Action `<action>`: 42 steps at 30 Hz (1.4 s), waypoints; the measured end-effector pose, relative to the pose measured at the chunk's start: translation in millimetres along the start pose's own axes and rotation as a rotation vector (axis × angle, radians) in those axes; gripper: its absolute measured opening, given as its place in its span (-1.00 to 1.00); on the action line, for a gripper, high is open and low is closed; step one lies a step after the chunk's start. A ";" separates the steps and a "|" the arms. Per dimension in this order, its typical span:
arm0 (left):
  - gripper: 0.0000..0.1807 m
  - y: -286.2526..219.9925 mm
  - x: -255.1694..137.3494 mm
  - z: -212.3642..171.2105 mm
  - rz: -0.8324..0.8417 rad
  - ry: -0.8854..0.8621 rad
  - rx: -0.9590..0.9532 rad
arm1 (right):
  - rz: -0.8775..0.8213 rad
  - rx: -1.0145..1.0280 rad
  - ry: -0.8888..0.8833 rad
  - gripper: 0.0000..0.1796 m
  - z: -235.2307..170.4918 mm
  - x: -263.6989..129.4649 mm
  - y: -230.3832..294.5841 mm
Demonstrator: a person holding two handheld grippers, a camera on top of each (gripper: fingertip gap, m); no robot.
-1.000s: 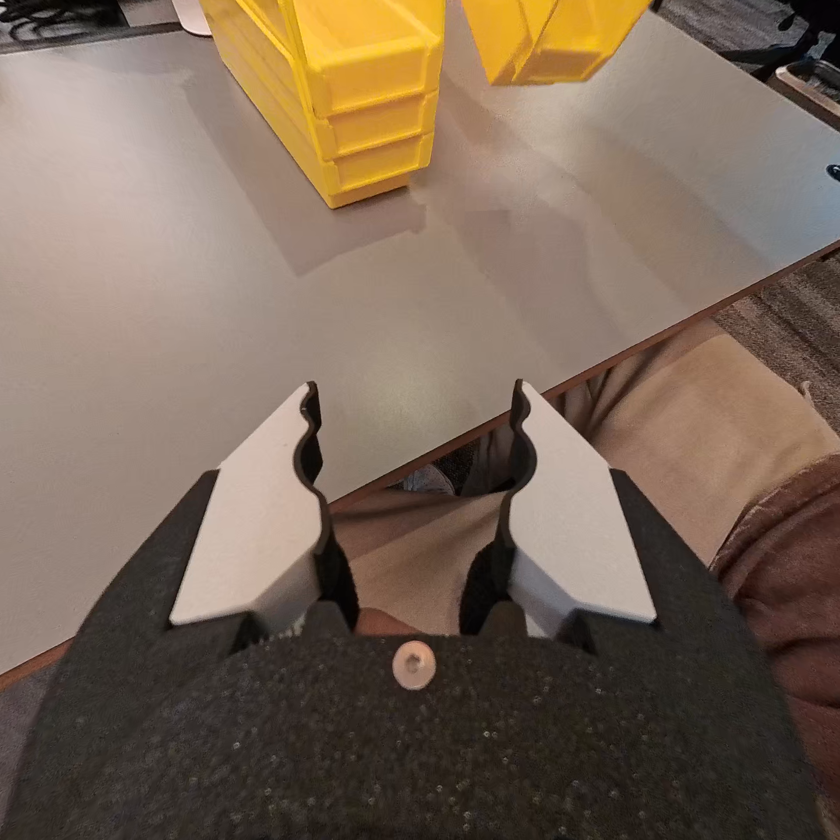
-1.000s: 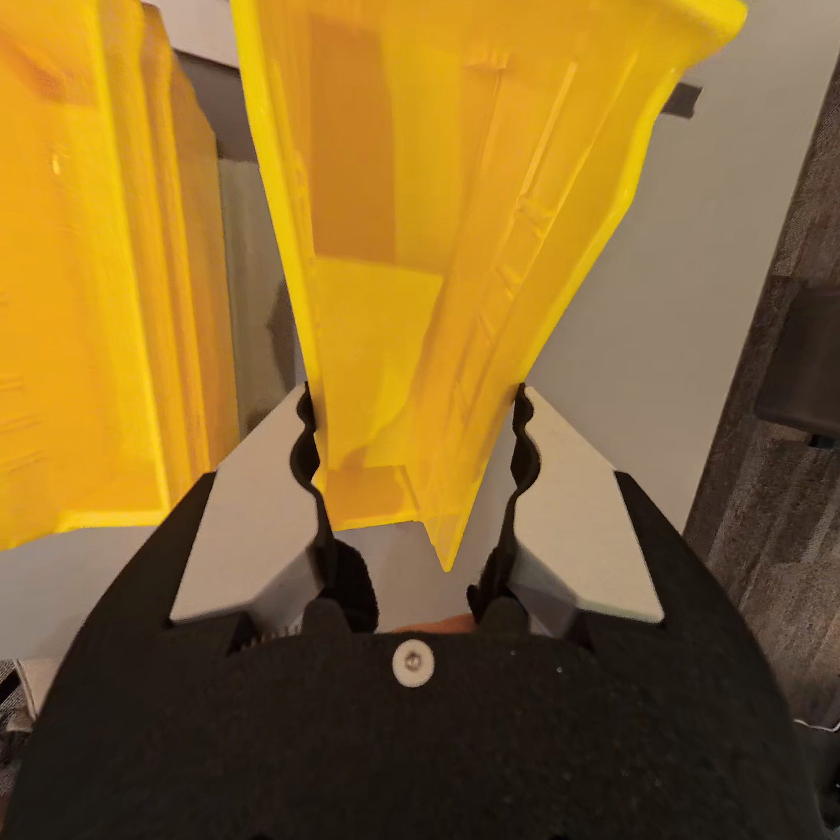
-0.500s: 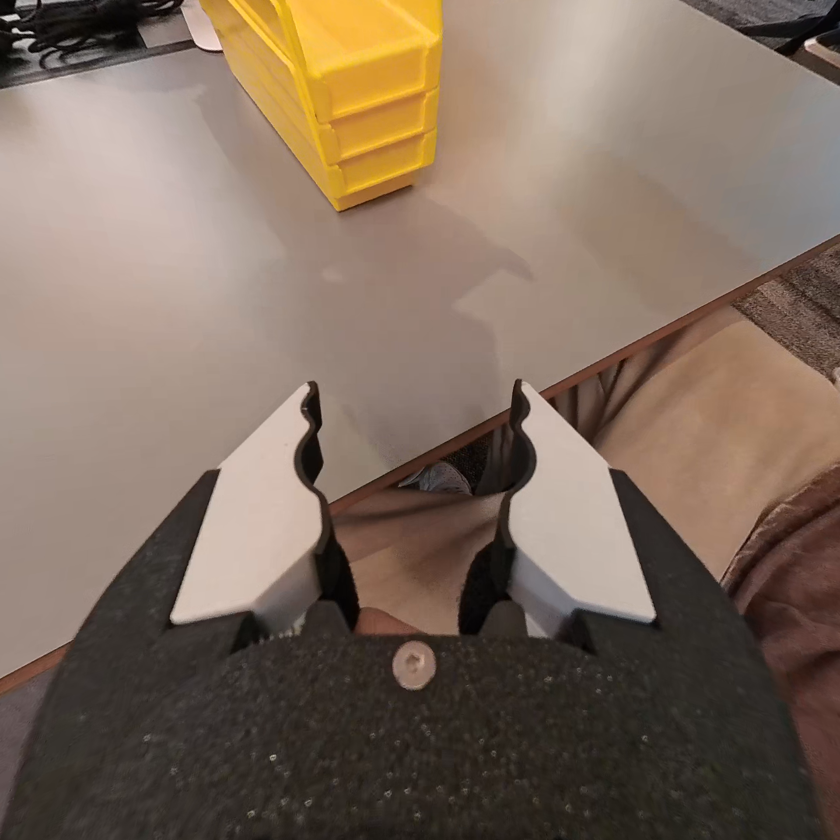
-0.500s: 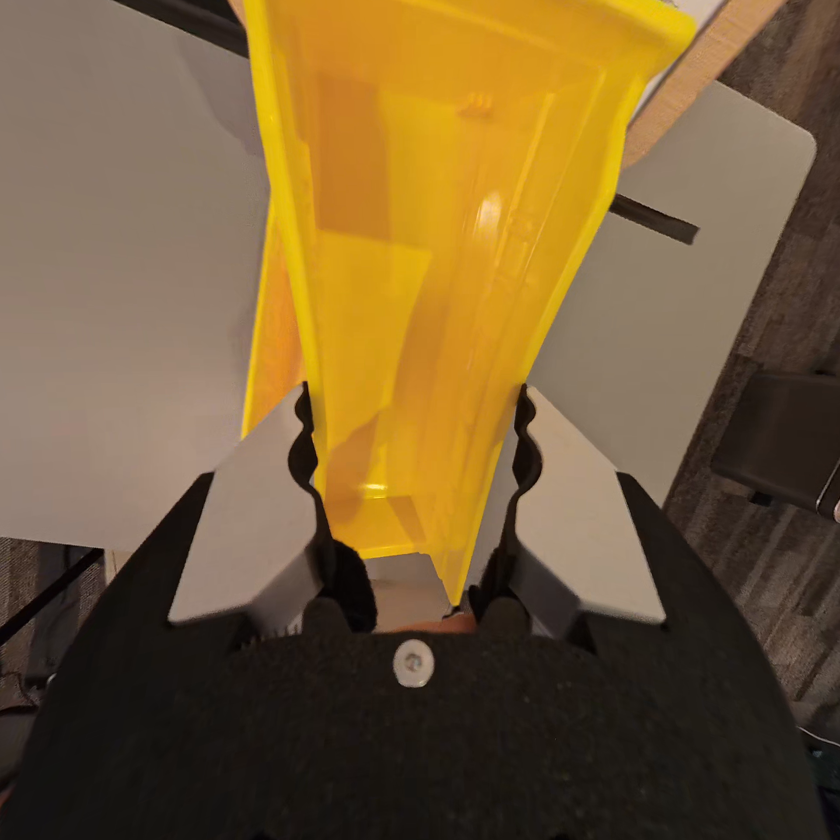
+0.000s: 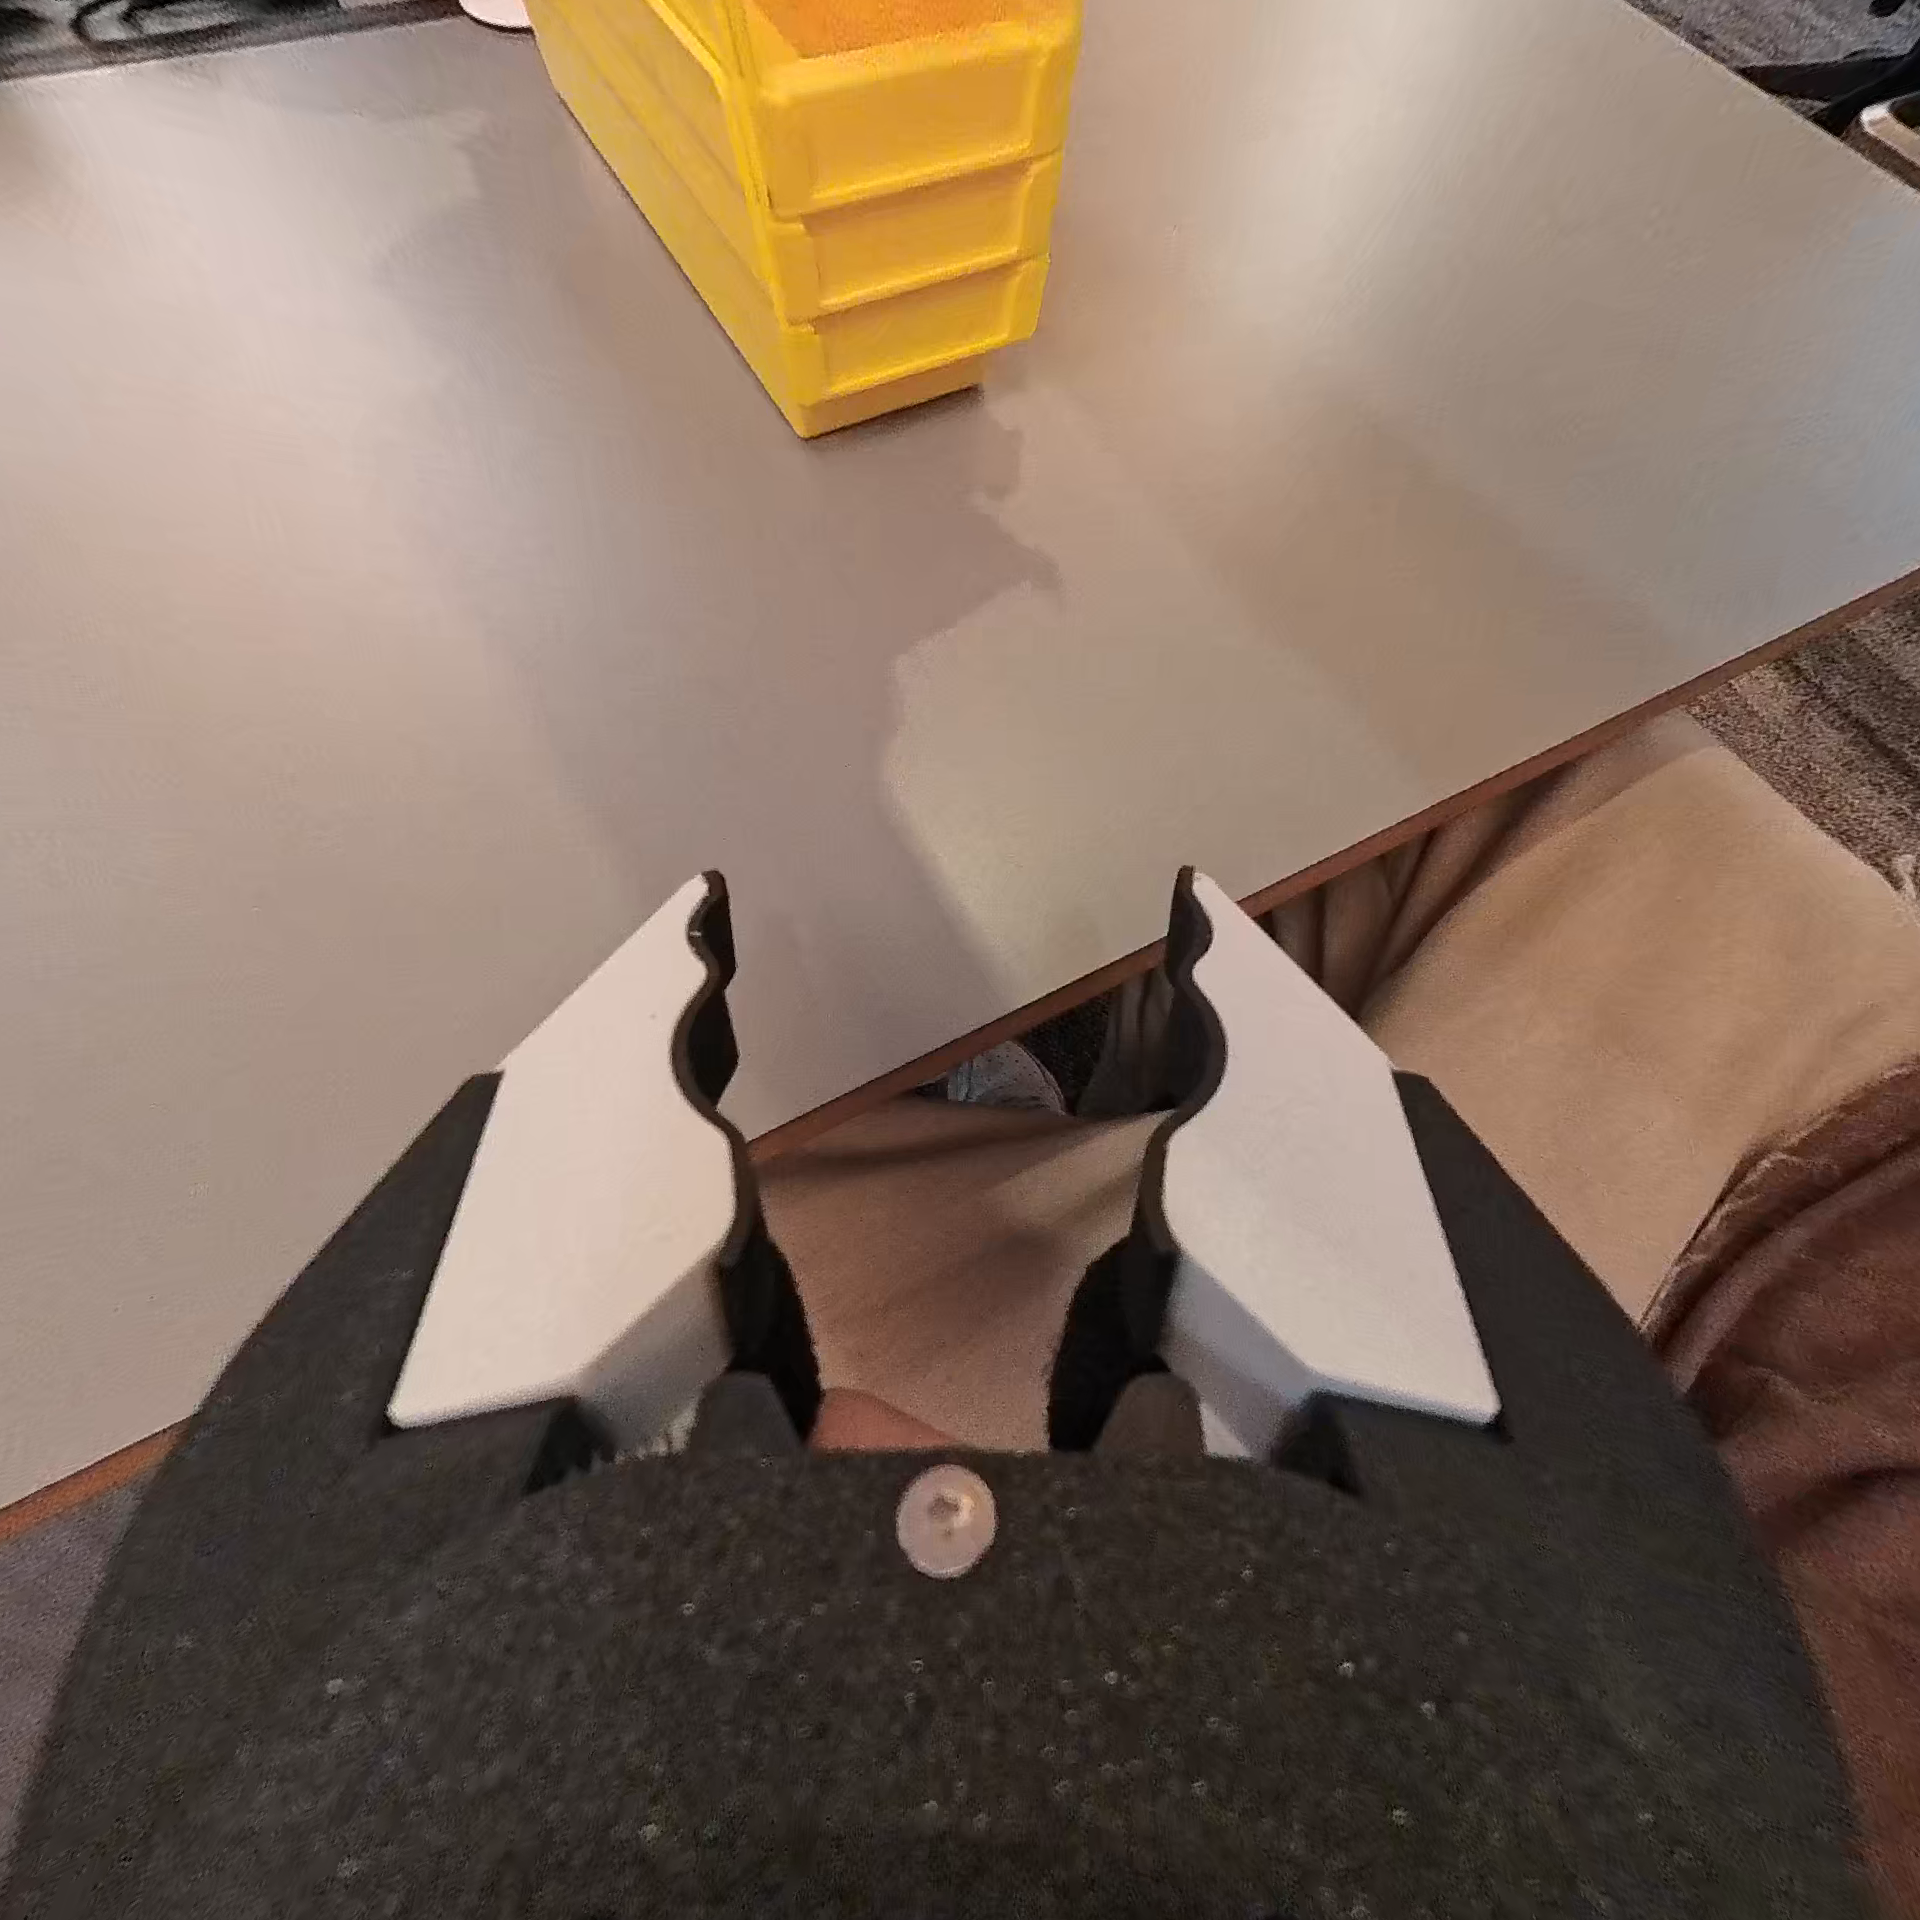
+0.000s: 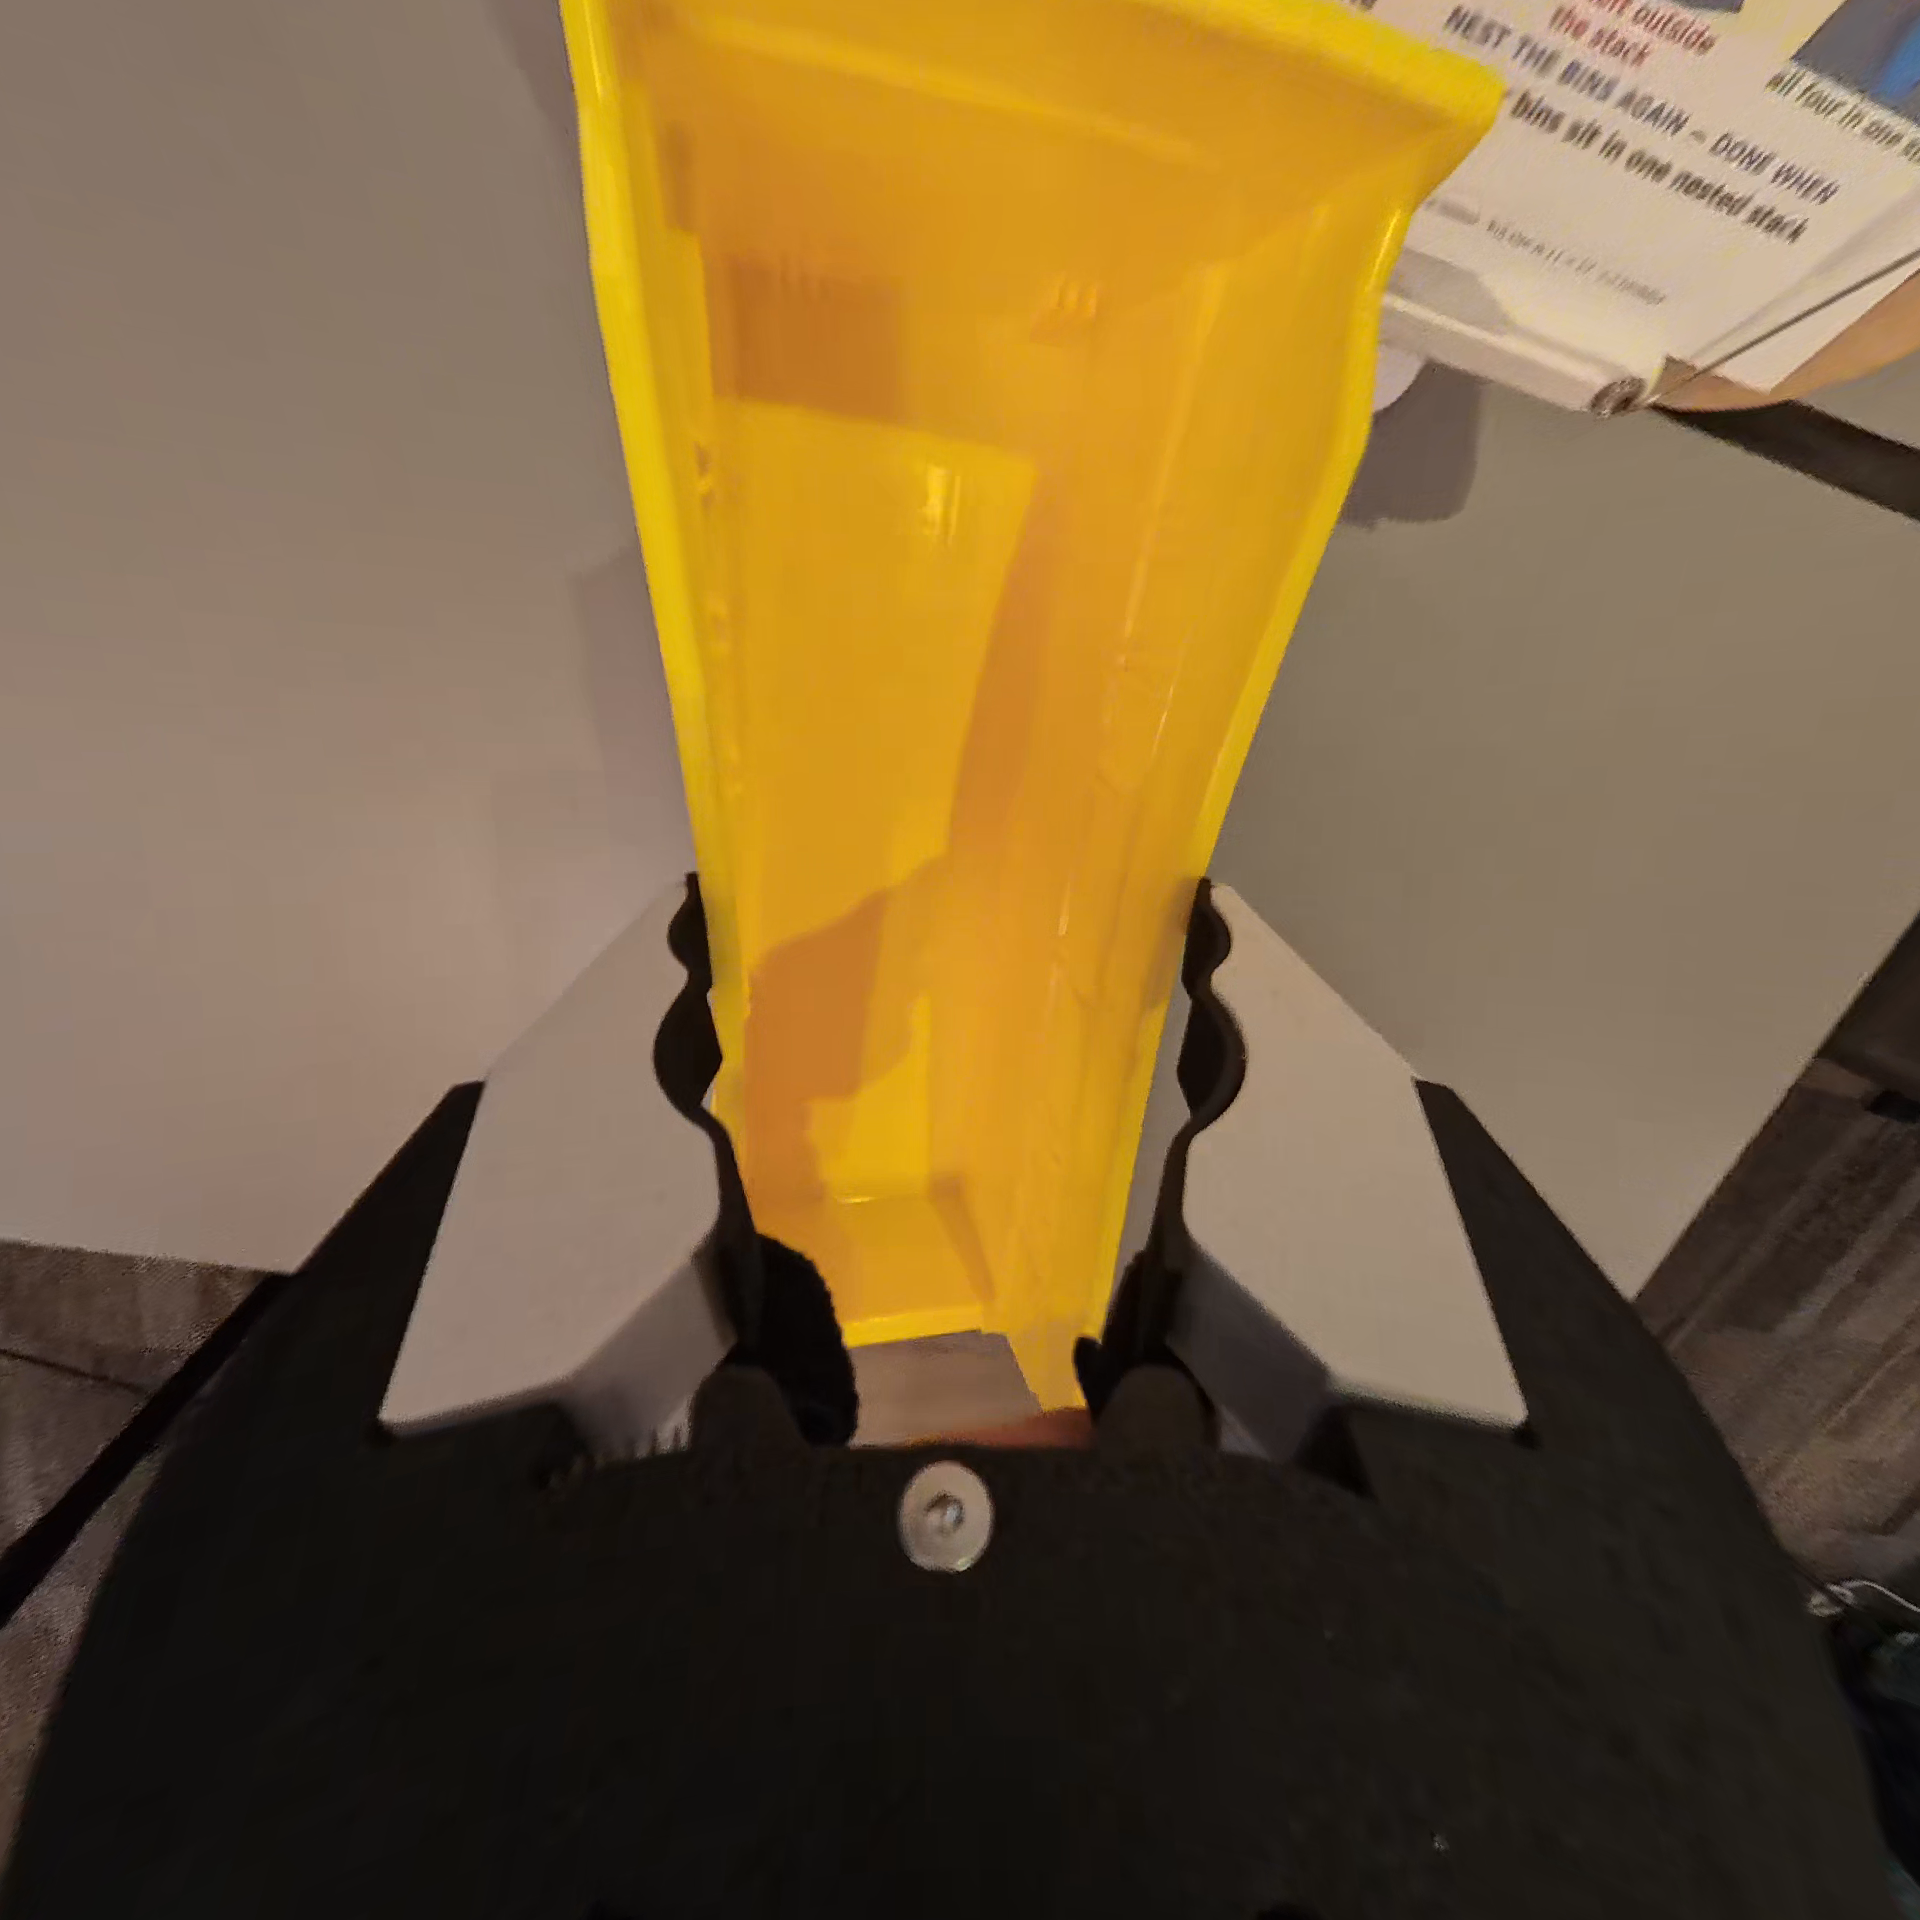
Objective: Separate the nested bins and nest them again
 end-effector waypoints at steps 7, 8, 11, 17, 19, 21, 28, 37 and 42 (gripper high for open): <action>-0.10 6.2 2.0 -1.6 -0.005 0.015 -0.028 | -0.034 0.027 0.001 0.02 10.8 5.1 -11.3; -0.10 6.0 2.4 -1.8 -0.011 0.019 -0.034 | -0.043 0.042 -0.003 0.02 10.5 5.4 -13.8; -0.10 5.7 3.0 -2.9 -0.018 0.029 -0.041 | -0.066 0.112 -0.045 0.04 6.7 11.0 -20.1; -0.10 4.2 2.1 -3.8 -0.012 0.029 -0.022 | -0.117 0.048 0.022 0.05 7.7 38.3 -12.5; -0.10 6.1 2.3 -3.2 -0.004 0.024 -0.018 | -0.128 0.043 0.048 0.07 7.8 46.7 -12.9; -0.10 6.9 3.3 -4.0 -0.008 0.030 -0.021 | -0.130 0.035 0.076 0.09 6.4 57.2 -13.5; -0.11 8.5 5.4 -5.3 -0.016 0.042 -0.028 | -0.076 0.072 0.092 0.12 -6.9 73.0 -24.0; -0.11 1.9 5.0 -7.5 -0.010 0.047 0.015 | -0.066 0.106 0.060 0.31 -23.1 71.6 -33.6; -0.11 4.0 6.3 -8.4 -0.008 0.052 0.010 | -0.084 0.008 0.034 0.38 -19.2 63.2 -35.3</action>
Point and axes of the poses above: each gripper's, where its closed fingertips meet, x out along the fingers, z out of its top, y = z × x across the jaws, the point moved 4 cm from there along -x, back along the fingers, and after that the axes turned 14 degrees about z, right-handed, at the moved point
